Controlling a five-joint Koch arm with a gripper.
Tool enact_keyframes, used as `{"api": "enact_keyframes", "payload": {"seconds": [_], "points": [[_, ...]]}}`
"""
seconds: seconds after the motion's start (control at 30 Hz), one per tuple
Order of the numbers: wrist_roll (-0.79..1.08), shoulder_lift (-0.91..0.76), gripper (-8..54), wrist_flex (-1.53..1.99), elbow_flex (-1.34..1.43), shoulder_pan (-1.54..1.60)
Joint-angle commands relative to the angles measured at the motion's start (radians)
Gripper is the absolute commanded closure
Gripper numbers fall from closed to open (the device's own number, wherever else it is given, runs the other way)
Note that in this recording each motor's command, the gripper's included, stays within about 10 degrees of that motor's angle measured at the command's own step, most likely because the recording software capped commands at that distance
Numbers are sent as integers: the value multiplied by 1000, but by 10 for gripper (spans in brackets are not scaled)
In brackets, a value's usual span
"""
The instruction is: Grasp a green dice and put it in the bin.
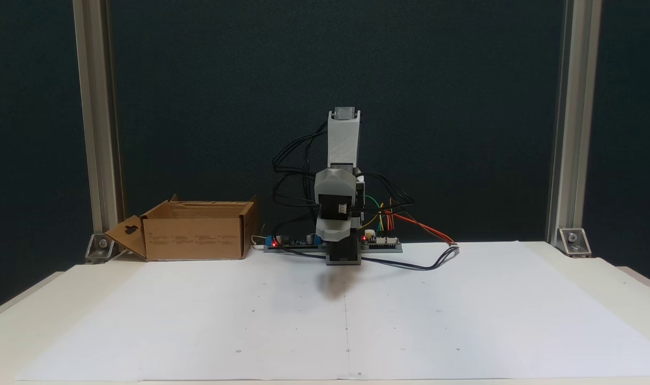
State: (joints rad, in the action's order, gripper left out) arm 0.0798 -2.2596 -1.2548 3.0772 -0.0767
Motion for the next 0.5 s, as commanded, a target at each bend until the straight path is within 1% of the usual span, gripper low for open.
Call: {"api": "enact_keyframes", "payload": {"seconds": [0.0, 0.47], "points": [[-35, -106, 8, -72, 46, 2], [-35, -104, 8, -77, 46, 6]]}}
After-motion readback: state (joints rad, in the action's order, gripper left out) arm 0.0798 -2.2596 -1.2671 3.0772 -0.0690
